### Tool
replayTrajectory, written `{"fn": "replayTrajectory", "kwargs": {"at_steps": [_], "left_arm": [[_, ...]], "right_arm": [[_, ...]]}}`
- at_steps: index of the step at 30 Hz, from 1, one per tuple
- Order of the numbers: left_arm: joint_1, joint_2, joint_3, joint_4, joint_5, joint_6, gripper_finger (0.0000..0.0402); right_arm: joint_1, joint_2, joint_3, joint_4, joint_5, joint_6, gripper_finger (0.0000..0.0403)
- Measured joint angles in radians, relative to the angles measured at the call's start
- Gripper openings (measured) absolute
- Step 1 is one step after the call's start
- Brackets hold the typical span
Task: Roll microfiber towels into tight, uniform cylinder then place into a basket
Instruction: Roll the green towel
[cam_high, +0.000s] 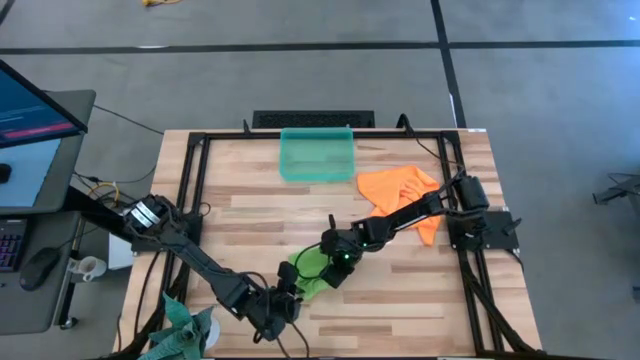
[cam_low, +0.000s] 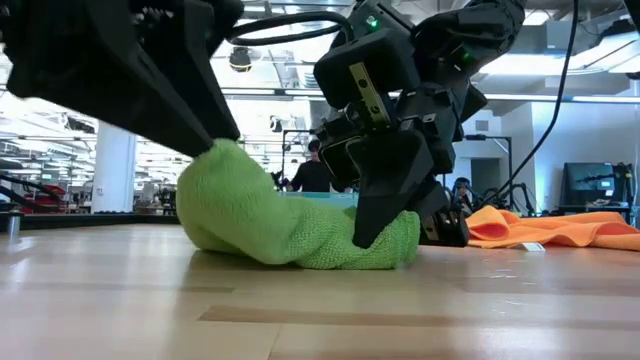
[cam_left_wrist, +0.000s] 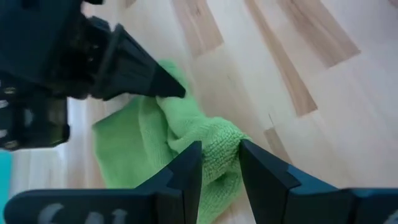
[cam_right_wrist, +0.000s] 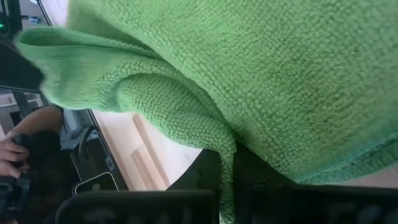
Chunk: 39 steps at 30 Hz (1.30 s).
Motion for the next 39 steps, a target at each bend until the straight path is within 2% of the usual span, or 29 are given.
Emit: {"fn": "replayTrajectory", "kwargs": {"at_steps": [4,10,14,16,24,31,34,39], "left_arm": [[-0.008,0.001,0.000,-0.015,-0.013,-0.005,0.0100],[-0.052,-0.019,0.002,-0.106,-0.137,-0.065,0.0100],[-0.067,-0.021,0.001,-0.099,-0.147,-0.080,0.0100],[-0.068,-0.021,0.001,-0.075,-0.136,-0.076,0.0100],[-0.018,-0.011,0.001,0.064,0.035,0.052,0.0100],[0.051,0.015,0.000,0.030,0.094,0.075,0.0100],[0.070,0.025,0.001,0.008,0.090,0.063,0.0100],[0.097,0.025,0.001,-0.045,0.038,-0.010,0.0100]], "right_arm": [[0.000,0.000,0.001,-0.006,0.000,0.000,0.0021],[0.000,0.000,0.002,-0.017,-0.001,0.016,0.0032],[0.000,-0.001,0.002,-0.014,-0.012,0.026,0.0022],[-0.001,-0.001,0.002,-0.011,-0.020,0.042,0.0021],[0.000,-0.001,0.002,-0.003,-0.030,0.068,0.0029],[0.000,-0.001,0.001,0.004,-0.041,0.062,0.0029],[0.000,-0.001,0.001,0.001,-0.043,0.061,0.0034],[0.000,-0.001,0.001,0.004,-0.048,0.045,0.0021]]}}
